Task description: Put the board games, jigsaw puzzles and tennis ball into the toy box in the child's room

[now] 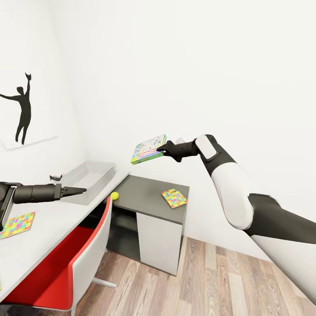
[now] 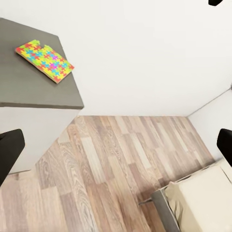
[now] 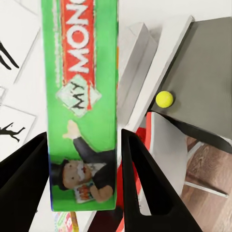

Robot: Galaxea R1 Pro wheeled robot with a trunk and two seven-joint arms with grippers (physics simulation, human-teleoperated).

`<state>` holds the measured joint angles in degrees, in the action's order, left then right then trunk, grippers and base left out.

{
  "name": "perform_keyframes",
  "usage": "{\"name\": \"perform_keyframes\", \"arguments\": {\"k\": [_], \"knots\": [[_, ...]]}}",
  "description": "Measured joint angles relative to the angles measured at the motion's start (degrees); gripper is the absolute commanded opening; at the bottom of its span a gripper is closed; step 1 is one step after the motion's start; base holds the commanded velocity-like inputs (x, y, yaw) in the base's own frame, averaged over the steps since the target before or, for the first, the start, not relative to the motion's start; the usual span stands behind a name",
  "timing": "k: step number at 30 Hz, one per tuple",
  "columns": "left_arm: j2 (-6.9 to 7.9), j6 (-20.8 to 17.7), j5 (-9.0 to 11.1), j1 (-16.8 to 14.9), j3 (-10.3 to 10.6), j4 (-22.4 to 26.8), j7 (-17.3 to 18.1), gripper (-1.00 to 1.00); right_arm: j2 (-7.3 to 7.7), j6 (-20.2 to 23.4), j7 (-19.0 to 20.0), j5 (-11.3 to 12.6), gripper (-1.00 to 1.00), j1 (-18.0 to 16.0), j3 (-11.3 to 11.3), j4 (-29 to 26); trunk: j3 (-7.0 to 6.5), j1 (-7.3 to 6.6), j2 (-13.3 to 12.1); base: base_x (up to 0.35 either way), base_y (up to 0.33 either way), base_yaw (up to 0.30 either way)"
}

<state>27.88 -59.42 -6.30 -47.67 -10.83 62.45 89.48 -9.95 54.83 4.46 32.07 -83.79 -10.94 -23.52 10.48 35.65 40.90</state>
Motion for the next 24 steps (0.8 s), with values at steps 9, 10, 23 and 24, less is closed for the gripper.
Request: {"name": "perform_keyframes", "arguments": {"k": [9,10,23,24], "knots": [[0.0,0.0,0.0,0.0,0.0,0.0,0.0,1.0,0.0,0.0,-0.1,0.0,-1.0,0.0,0.1,0.0,0.0,0.01,0.0,0.015,-0.043,0.285],[0.0,0.0,0.0,0.0,0.0,0.0,0.0,1.0,-0.01,0.0,-0.1,0.0,-1.0,0.0,0.1,0.0,0.0,0.01,0.0,0.001,-0.226,0.287],[-0.09,0.0,0.1,0.0,0.0,0.0,0.0,1.0,0.0,0.0,0.0,0.0,-1.0,0.0,0.1,0.0,0.0,0.01,0.0,0.0,-0.147,0.288],[-0.09,0.0,0.1,0.0,0.0,0.0,0.0,1.0,0.0,0.0,0.0,0.0,-1.0,0.0,0.1,0.0,0.0,0.01,0.0,0.0,-0.006,0.288]]}}
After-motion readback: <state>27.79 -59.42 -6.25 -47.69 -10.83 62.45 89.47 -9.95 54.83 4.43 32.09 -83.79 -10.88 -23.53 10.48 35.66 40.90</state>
